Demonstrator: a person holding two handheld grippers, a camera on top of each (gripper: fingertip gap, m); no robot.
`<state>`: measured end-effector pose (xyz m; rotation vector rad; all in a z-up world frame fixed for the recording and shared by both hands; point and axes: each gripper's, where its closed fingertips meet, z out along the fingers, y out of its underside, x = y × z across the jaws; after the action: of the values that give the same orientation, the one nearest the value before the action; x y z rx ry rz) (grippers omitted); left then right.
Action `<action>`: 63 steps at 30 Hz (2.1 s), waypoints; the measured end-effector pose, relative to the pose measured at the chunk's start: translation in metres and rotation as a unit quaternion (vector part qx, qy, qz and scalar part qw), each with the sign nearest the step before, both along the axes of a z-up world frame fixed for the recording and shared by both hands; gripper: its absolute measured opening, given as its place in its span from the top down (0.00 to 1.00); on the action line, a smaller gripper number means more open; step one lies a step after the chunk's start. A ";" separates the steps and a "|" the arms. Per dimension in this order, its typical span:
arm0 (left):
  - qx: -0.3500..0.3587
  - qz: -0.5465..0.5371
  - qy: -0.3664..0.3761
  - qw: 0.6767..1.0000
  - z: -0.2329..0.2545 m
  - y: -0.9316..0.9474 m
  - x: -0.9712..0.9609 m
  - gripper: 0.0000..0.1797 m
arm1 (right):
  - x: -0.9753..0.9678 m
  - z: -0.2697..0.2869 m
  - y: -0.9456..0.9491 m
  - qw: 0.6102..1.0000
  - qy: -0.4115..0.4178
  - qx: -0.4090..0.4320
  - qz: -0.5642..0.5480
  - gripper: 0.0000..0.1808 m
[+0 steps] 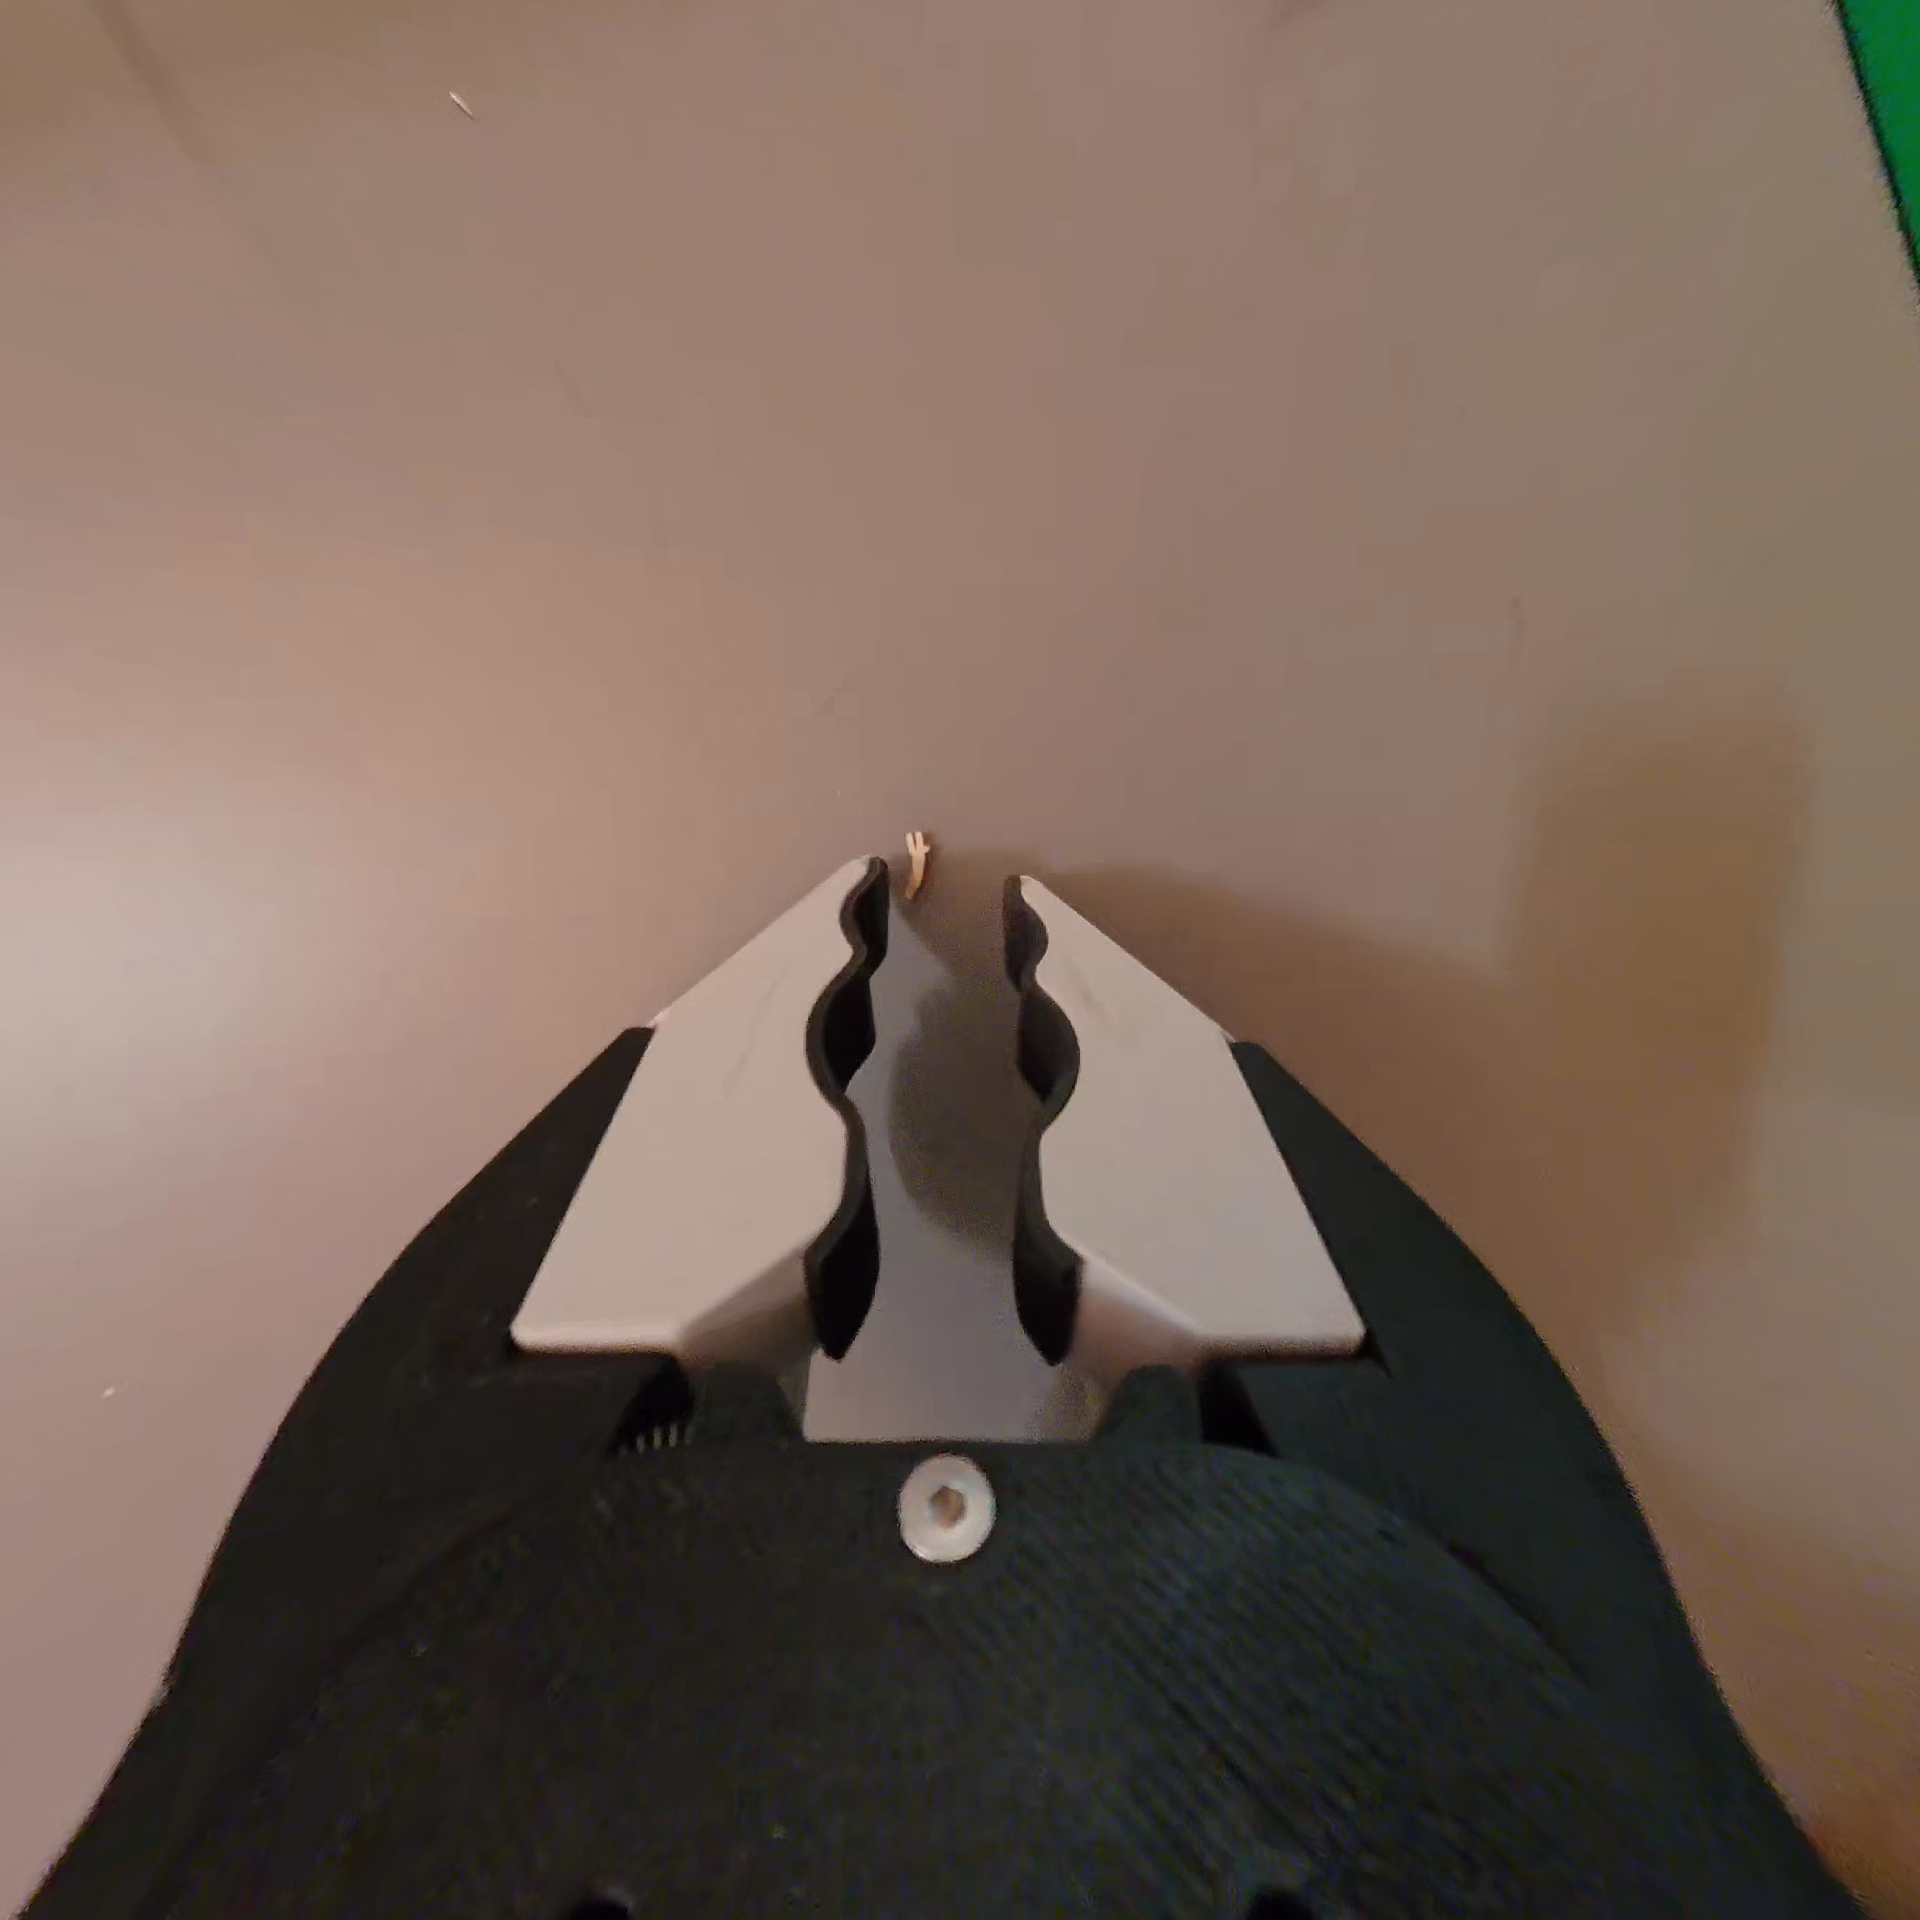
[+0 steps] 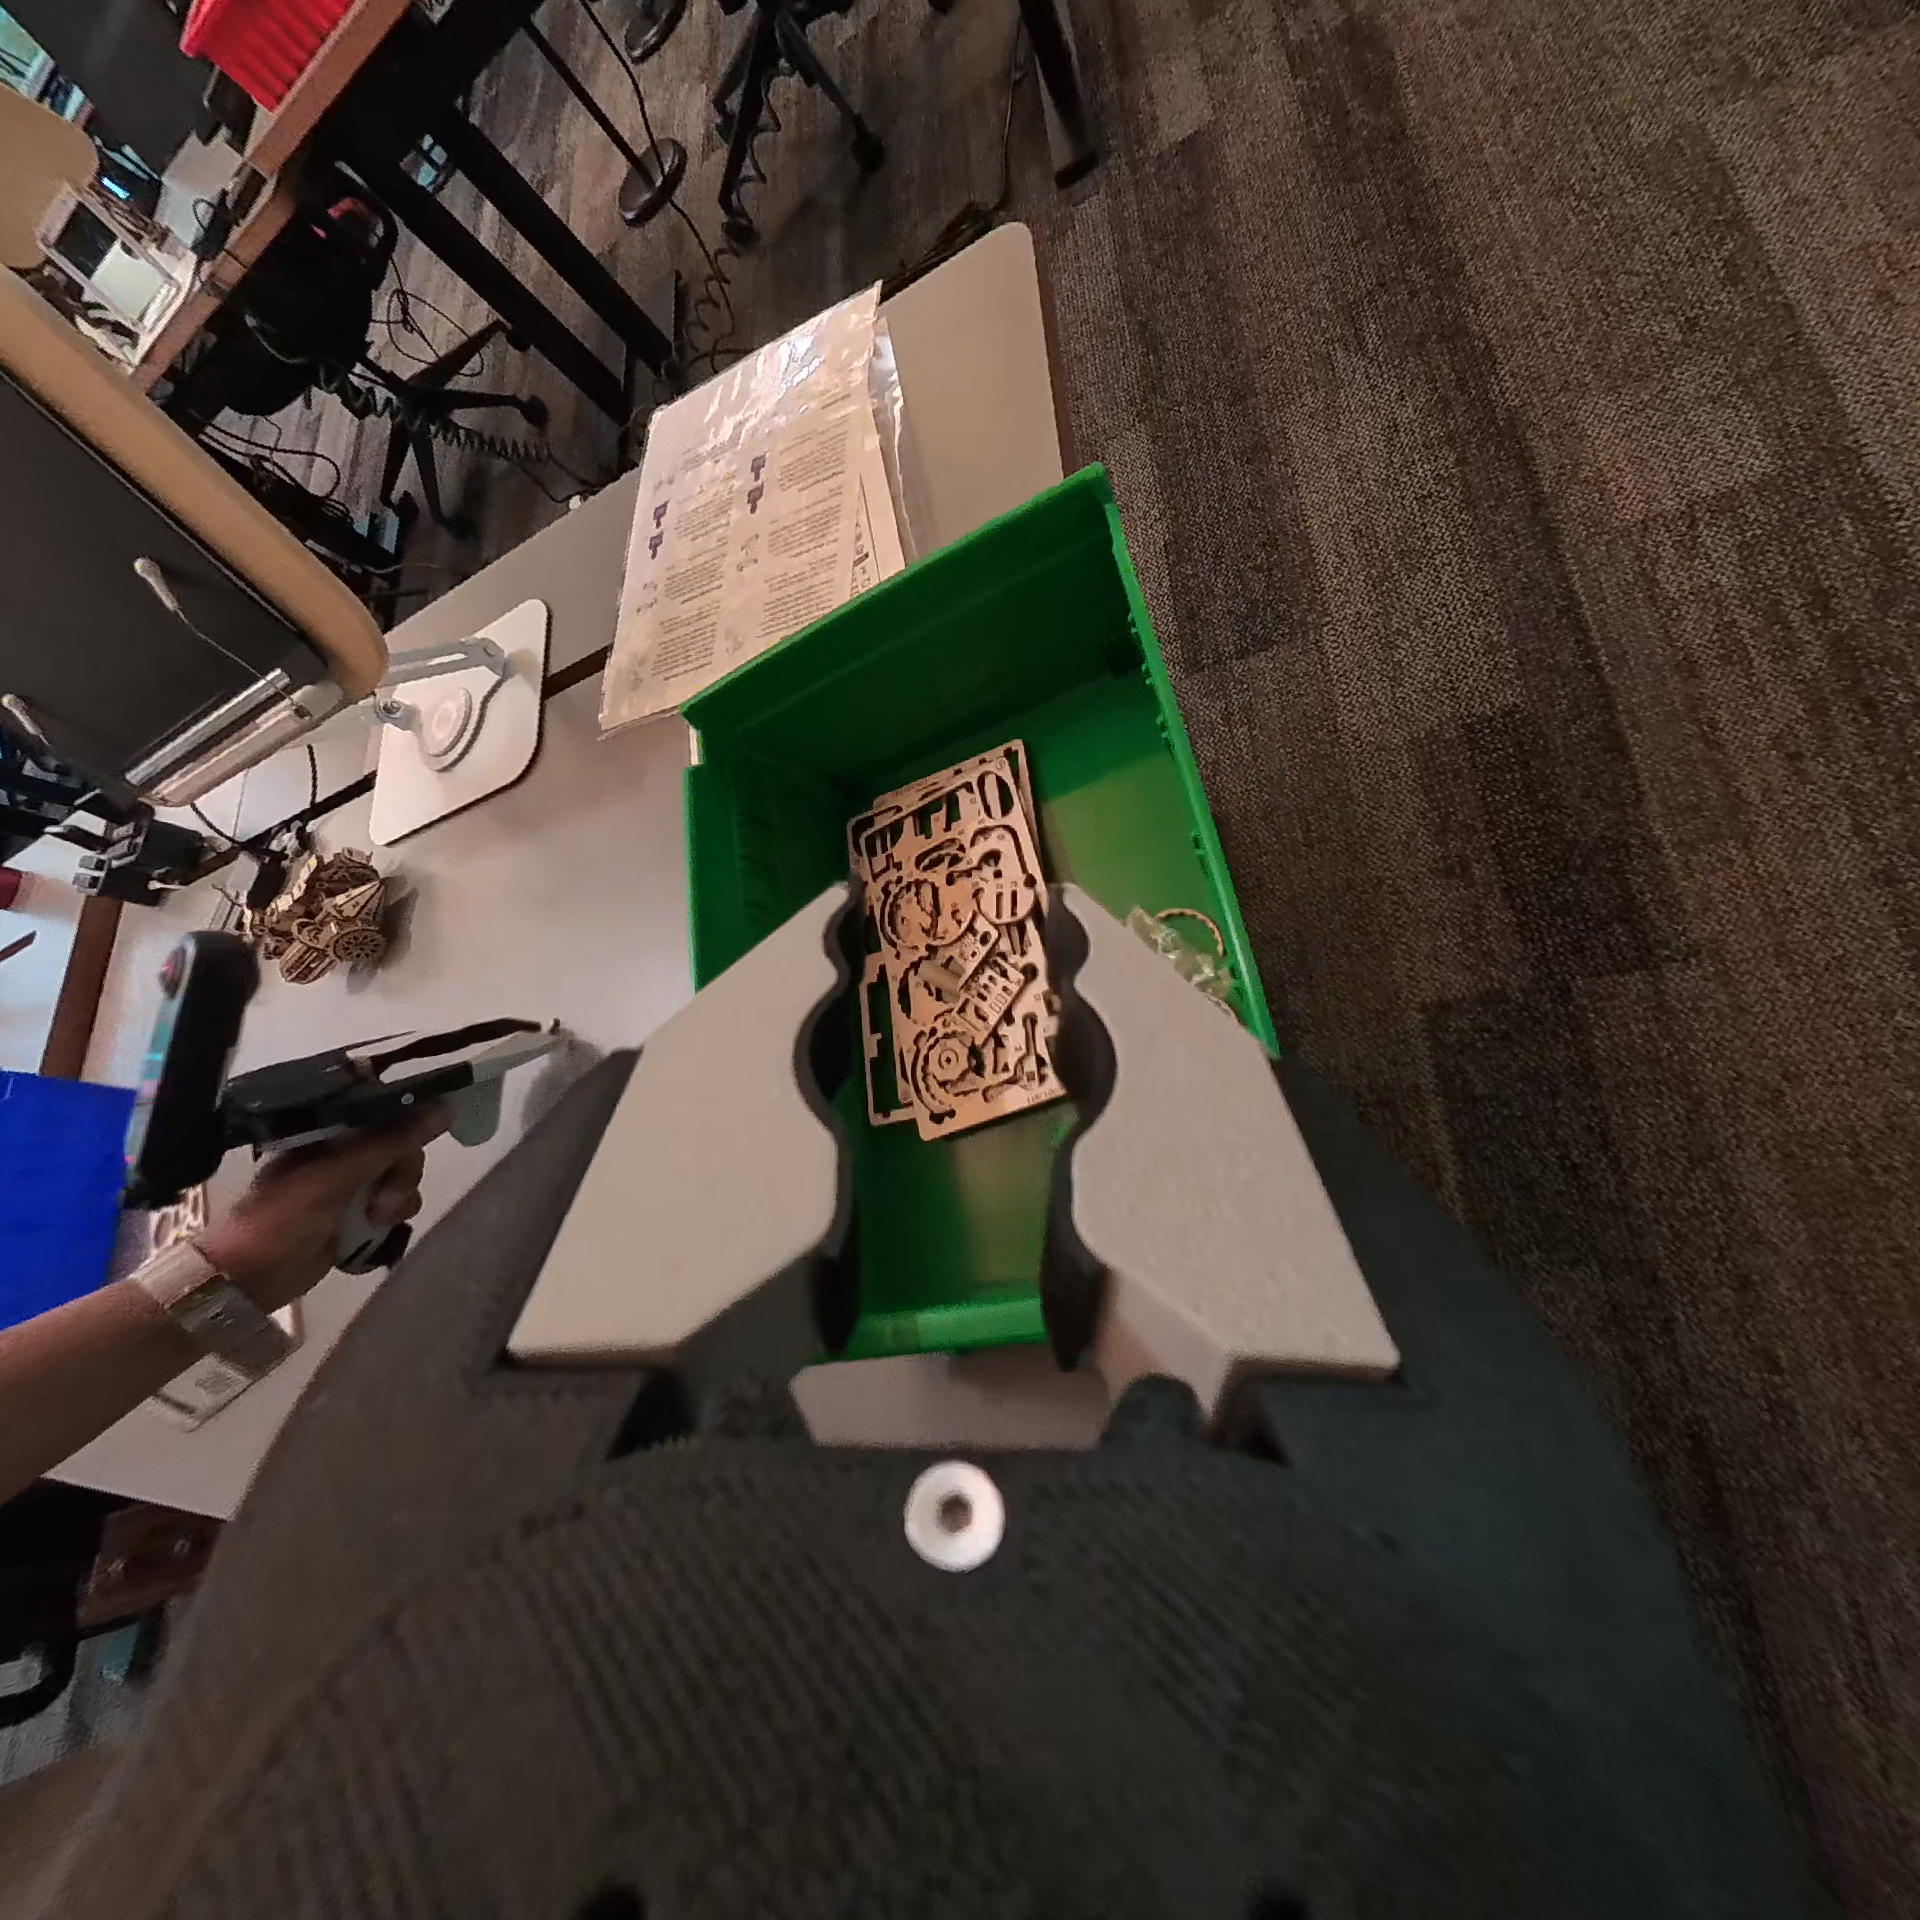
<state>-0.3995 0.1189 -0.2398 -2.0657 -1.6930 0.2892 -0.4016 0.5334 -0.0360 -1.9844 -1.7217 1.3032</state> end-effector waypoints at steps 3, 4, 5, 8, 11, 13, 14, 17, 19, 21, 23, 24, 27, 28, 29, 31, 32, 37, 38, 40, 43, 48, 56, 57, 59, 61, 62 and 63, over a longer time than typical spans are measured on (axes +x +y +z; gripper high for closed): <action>-0.018 0.001 0.010 1.000 -0.004 -0.002 -0.006 0.97 | 0.006 0.002 0.006 1.000 -0.003 0.003 -0.007 0.82; -0.020 0.004 0.010 1.000 -0.003 -0.002 -0.008 1.00 | 0.008 0.003 0.008 1.000 -0.003 0.002 -0.010 0.82; -0.021 0.005 0.008 1.000 -0.003 -0.002 -0.009 1.00 | 0.009 0.004 0.011 1.000 -0.003 0.001 -0.014 0.82; -0.013 0.006 0.016 1.000 0.006 0.004 -0.012 1.00 | 0.011 0.007 0.016 1.000 0.001 -0.004 -0.026 0.82; 0.015 0.014 0.054 0.998 0.040 0.016 -0.017 1.00 | 0.011 0.010 0.019 0.999 0.006 -0.009 -0.035 0.82; 0.049 0.012 0.082 0.995 0.070 0.034 -0.020 1.00 | 0.012 0.009 0.018 0.999 0.007 -0.012 -0.037 0.83; 0.071 0.007 0.095 0.993 0.086 0.048 -0.021 1.00 | 0.012 0.008 0.017 0.999 0.006 -0.015 -0.037 0.83; 0.143 -0.043 0.117 0.982 0.127 0.115 -0.018 1.00 | 0.013 0.005 0.010 0.999 0.006 -0.025 -0.034 0.83; 0.165 -0.099 0.130 0.973 0.144 0.168 -0.014 1.00 | 0.012 0.006 0.003 0.999 0.010 -0.033 -0.034 0.83; 0.169 -0.154 0.135 0.964 0.151 0.216 -0.011 1.00 | 0.013 0.011 -0.003 0.999 0.017 -0.040 -0.033 0.84; 0.134 -0.204 0.121 0.962 0.143 0.253 -0.010 1.00 | 0.016 0.016 -0.009 0.998 0.023 -0.044 -0.031 0.83; 0.104 -0.229 0.107 0.962 0.134 0.265 -0.010 0.99 | 0.018 0.018 -0.011 0.998 0.026 -0.044 -0.030 0.83; 0.017 -0.283 0.092 0.954 0.113 0.280 -0.017 0.90 | 0.029 0.021 -0.013 0.998 0.027 -0.044 -0.029 0.84; -0.010 -0.300 0.082 0.950 0.108 0.280 -0.018 0.81 | 0.034 0.021 -0.013 0.998 0.026 -0.043 -0.030 0.84; -0.050 -0.307 0.080 0.947 0.105 0.276 -0.023 0.74 | 0.039 0.020 -0.011 0.998 0.025 -0.042 -0.032 0.84; -0.147 -0.317 0.109 0.931 0.106 0.261 -0.041 0.68 | 0.048 0.018 -0.005 0.998 0.022 -0.043 -0.040 0.84; -0.201 -0.323 0.137 0.914 0.112 0.253 -0.050 0.68 | 0.052 0.016 -0.002 0.998 0.020 -0.047 -0.046 0.84; -0.338 -0.364 0.202 0.844 0.136 0.236 -0.063 0.65 | 0.065 0.010 0.010 0.995 0.011 -0.071 -0.070 0.85; -0.339 -0.365 0.208 0.842 0.140 0.235 -0.062 0.63 | 0.065 0.010 0.010 0.995 0.011 -0.073 -0.071 0.85; -0.345 -0.357 0.216 0.841 0.147 0.230 -0.063 0.63 | 0.067 0.012 0.012 0.995 0.012 -0.072 -0.068 0.85; -0.361 -0.346 0.222 0.837 0.153 0.220 -0.064 0.62 | 0.062 0.016 0.006 0.996 0.017 -0.066 -0.053 0.85; -0.239 -0.306 0.157 0.908 0.147 0.208 -0.041 0.64 | 0.049 0.053 -0.034 0.991 0.122 0.003 0.057 0.77; 0.090 -0.034 0.043 0.994 0.161 0.084 0.041 0.69 | 0.040 0.023 -0.154 0.955 0.146 0.155 0.208 0.73; 0.077 -0.001 0.046 0.996 0.161 0.051 0.053 0.69 | 0.042 0.021 -0.176 0.947 0.152 0.165 0.230 0.75; 0.049 0.075 0.042 0.995 0.157 -0.020 0.084 0.69 | 0.049 0.015 -0.226 0.932 0.157 0.165 0.282 0.76; 0.035 0.161 0.023 0.986 0.150 -0.086 0.122 0.69 | 0.059 0.011 -0.276 0.924 0.152 0.140 0.321 0.74; 0.029 0.201 0.014 0.979 0.145 -0.118 0.142 0.68 | 0.065 0.011 -0.298 0.921 0.149 0.126 0.338 0.74; 0.023 0.240 0.004 0.970 0.140 -0.148 0.162 0.67 | 0.070 0.011 -0.319 0.918 0.146 0.114 0.351 0.74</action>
<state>-0.2376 -0.0286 -0.0994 -1.5922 -2.1565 0.4027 -0.3313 0.2144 -0.0248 -0.9938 -2.3819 1.3989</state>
